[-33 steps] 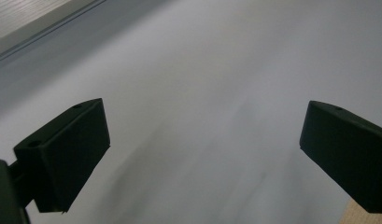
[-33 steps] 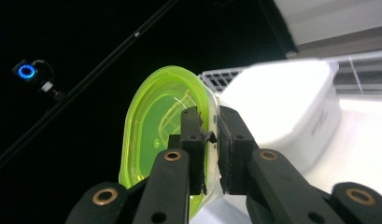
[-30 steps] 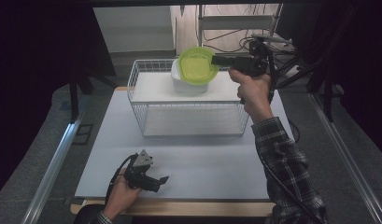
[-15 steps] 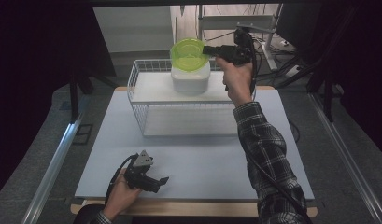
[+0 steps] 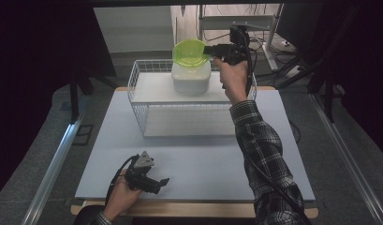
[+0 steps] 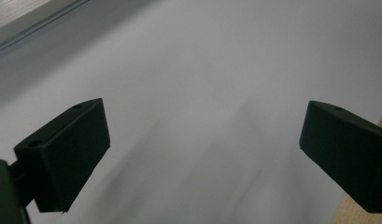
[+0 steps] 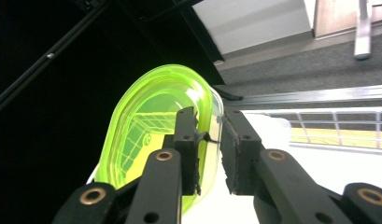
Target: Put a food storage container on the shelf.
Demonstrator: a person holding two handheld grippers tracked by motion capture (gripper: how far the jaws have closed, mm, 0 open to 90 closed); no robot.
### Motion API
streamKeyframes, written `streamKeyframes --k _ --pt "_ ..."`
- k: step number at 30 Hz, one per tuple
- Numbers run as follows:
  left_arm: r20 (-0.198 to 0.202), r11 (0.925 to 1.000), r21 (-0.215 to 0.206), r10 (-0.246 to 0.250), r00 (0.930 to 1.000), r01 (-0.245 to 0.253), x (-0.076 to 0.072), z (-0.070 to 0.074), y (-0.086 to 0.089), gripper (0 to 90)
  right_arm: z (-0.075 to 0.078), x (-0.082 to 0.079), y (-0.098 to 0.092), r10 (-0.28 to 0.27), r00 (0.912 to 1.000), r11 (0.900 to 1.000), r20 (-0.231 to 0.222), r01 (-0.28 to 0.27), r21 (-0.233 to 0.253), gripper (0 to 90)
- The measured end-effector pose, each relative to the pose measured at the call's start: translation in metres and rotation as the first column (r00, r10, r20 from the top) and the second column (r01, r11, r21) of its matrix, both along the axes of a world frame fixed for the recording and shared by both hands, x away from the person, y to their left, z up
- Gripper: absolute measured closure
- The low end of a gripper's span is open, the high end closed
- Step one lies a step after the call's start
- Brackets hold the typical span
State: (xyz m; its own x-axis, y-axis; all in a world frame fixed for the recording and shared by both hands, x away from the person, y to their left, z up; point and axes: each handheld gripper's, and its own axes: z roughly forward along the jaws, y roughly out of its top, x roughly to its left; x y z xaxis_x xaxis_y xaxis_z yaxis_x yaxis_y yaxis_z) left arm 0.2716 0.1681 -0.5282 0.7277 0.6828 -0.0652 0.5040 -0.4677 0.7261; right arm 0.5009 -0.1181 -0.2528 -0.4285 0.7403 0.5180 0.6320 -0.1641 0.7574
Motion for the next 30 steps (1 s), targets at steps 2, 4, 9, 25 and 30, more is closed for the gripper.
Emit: streamKeyframes --k 2,4,9,25,30 --pt "-0.003 1.0 0.0 0.0 1.0 0.0 0.0 0.0 0.0 1.7 -0.002 0.002 0.0 -0.003 1.0 1.0 -0.008 0.004 0.01 71.0" --pt "-0.004 1.0 0.002 -0.001 1.0 0.001 0.0 -0.001 0.0 1.7 -0.003 0.003 0.0 -0.005 1.0 1.0 -0.008 0.005 0.02 70.1" --pt "-0.003 1.0 0.001 -0.001 1.0 0.001 0.0 0.0 0.0 1.7 -0.005 0.005 0.0 -0.006 1.0 1.0 -0.005 0.007 0.013 66.3" --pt "0.004 1.0 0.002 -0.001 1.0 0.001 0.0 0.0 0.001 1.5 -0.009 -0.001 -0.011 0.104 0.9893 0.994 0.102 -0.102 -0.024 23.2" --pt "0.004 1.0 0.004 -0.001 1.0 0.001 0.0 0.0 0.001 1.4 -0.016 -0.009 -0.017 0.158 0.9785 0.986 0.133 -0.15 -0.068 17.4"
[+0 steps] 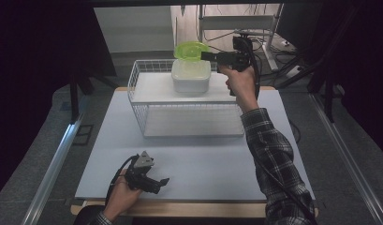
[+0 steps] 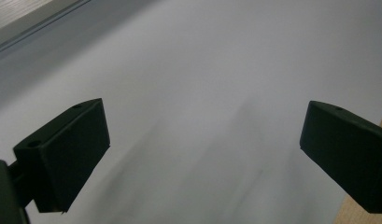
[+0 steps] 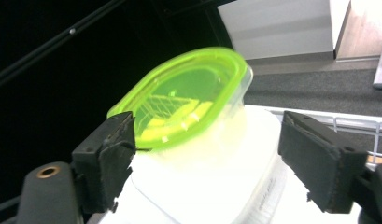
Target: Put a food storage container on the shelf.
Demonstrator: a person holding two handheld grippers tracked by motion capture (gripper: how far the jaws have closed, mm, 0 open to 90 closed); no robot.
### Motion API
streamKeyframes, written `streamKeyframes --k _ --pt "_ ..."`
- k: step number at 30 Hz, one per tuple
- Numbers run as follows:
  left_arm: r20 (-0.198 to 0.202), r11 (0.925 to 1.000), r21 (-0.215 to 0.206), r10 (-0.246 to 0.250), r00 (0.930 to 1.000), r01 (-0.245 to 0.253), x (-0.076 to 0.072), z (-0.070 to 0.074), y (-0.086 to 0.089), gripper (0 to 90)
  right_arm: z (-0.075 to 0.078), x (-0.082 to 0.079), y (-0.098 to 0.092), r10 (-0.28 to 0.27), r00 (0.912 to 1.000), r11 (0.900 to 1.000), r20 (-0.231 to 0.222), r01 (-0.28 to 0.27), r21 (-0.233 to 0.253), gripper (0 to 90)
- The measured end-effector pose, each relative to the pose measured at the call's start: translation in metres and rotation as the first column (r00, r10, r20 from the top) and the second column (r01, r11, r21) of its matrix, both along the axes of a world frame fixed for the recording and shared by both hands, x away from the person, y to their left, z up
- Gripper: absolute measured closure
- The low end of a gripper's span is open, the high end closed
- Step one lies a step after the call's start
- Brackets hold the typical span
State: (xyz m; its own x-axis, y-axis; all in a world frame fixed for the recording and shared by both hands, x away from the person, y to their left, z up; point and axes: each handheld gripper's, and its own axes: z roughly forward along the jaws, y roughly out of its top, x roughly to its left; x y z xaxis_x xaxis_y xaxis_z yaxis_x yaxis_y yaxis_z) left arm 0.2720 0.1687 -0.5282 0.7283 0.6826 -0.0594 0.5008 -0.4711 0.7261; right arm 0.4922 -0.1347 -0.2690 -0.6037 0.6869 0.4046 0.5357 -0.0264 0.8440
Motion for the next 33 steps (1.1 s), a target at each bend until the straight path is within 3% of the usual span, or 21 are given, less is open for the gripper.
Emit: streamKeyframes --k 15,33 --pt "-0.004 0.9997 -0.023 0.001 1.0 -0.001 0.0 0.0 0.0 1.3 -0.019 -0.028 -0.006 0.08 0.9926 0.993 0.091 -0.071 -0.093 9.4" --pt "-0.007 0.9997 -0.024 -0.005 1.0 0.005 0.001 0.0 0.0 1.3 -0.038 -0.049 -0.016 0.118 0.9861 0.984 0.116 -0.1 -0.15 7.7"
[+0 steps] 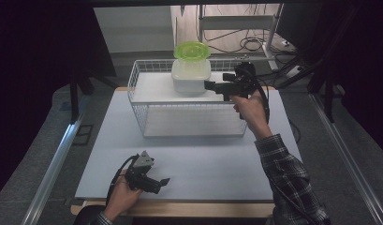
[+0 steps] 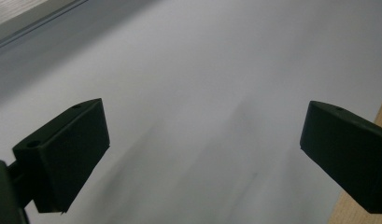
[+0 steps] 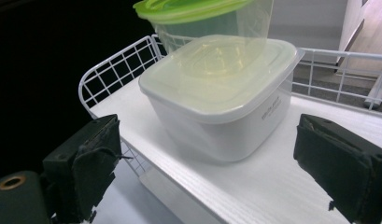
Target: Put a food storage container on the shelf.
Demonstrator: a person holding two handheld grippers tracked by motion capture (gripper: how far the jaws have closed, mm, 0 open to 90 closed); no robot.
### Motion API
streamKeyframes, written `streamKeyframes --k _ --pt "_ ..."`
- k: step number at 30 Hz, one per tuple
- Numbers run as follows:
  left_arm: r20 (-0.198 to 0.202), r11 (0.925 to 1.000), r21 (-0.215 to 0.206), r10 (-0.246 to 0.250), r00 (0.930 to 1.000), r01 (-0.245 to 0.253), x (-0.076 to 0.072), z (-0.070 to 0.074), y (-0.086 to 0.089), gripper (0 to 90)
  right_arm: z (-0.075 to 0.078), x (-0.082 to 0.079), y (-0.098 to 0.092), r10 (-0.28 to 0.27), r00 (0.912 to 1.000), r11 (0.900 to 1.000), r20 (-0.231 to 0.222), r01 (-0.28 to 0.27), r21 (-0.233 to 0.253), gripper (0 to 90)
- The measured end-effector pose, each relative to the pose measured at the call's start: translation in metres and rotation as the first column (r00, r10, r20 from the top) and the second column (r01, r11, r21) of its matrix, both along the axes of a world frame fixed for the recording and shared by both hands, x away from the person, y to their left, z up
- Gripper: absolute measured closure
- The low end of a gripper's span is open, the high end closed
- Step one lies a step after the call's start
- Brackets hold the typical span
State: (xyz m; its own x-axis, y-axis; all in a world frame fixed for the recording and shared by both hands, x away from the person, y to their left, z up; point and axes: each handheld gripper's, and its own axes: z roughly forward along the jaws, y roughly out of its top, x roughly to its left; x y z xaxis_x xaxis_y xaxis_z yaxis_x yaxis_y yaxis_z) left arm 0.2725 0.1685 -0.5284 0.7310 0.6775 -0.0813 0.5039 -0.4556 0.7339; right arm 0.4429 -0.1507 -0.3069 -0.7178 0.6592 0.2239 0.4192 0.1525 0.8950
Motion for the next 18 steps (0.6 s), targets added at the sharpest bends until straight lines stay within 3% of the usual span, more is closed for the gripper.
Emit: streamKeyframes --k 8,18 --pt "-0.007 1.0 -0.004 -0.002 1.0 0.002 0.0 0.0 -0.001 1.4 -0.009 -0.01 -0.001 0.026 0.9994 0.999 0.022 -0.025 -0.041 6.2" --pt "-0.008 1.0 -0.002 -0.009 0.9999 0.009 0.0 0.0 -0.001 1.4 -0.02 -0.018 -0.006 0.036 0.999 0.999 0.026 -0.035 -0.03 6.1"
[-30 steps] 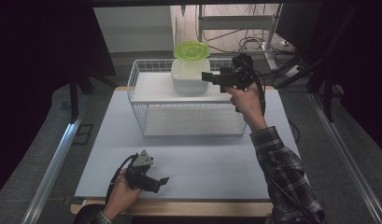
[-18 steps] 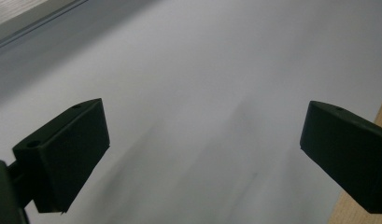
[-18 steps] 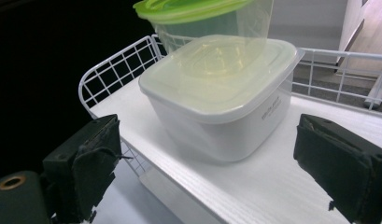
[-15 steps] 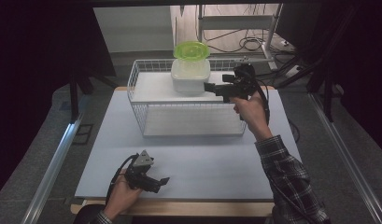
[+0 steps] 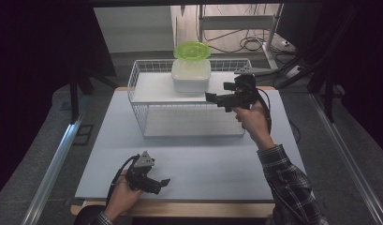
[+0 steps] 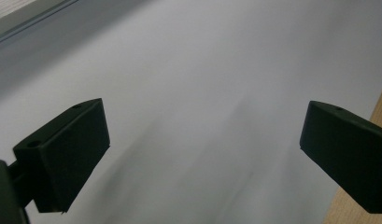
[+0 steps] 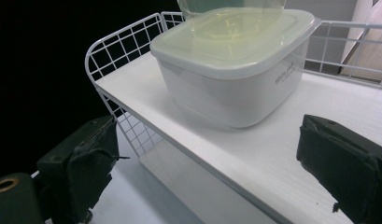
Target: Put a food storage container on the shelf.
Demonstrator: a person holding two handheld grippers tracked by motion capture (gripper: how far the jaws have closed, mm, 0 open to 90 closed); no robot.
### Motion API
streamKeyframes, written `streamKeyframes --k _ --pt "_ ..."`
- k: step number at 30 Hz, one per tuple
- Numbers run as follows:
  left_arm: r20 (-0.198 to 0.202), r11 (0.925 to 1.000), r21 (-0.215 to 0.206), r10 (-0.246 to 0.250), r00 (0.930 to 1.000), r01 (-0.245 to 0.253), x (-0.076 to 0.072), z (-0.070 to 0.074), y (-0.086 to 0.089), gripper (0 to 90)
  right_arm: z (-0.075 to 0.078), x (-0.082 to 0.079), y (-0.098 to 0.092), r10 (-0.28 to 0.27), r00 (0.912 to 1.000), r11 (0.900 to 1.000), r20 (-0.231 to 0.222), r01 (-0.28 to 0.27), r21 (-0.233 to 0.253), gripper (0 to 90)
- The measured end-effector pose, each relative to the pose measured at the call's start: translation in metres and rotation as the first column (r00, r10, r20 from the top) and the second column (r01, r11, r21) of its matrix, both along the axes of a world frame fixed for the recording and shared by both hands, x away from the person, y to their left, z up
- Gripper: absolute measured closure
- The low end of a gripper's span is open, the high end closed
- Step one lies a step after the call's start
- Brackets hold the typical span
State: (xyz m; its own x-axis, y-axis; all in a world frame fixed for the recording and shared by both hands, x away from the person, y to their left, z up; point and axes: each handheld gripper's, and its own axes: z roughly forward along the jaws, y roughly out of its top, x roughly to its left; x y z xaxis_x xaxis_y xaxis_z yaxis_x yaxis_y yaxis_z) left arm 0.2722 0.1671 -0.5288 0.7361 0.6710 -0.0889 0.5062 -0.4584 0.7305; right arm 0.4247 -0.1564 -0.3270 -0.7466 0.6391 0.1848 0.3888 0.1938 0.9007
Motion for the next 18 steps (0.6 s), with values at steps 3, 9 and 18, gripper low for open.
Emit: streamKeyframes --k 3,9,18 --pt "-0.001 1.0 0.005 -0.002 1.0 0.002 0.0 0.0 -0.001 1.5 -0.004 -0.003 -0.001 -0.001 1.0 1.0 -0.001 0.001 -0.007 6.2" --pt "0.005 1.0 0.007 -0.007 1.0 0.007 0.0 0.0 -0.001 1.4 -0.012 -0.008 -0.001 -0.004 0.9999 1.0 0.013 0.005 -0.029 6.1" --pt "0.024 0.9998 0.011 -0.014 0.9996 0.014 -0.001 0.0 -0.002 1.3 -0.024 -0.018 0.001 0.007 0.9992 0.998 0.039 -0.005 -0.069 6.1"
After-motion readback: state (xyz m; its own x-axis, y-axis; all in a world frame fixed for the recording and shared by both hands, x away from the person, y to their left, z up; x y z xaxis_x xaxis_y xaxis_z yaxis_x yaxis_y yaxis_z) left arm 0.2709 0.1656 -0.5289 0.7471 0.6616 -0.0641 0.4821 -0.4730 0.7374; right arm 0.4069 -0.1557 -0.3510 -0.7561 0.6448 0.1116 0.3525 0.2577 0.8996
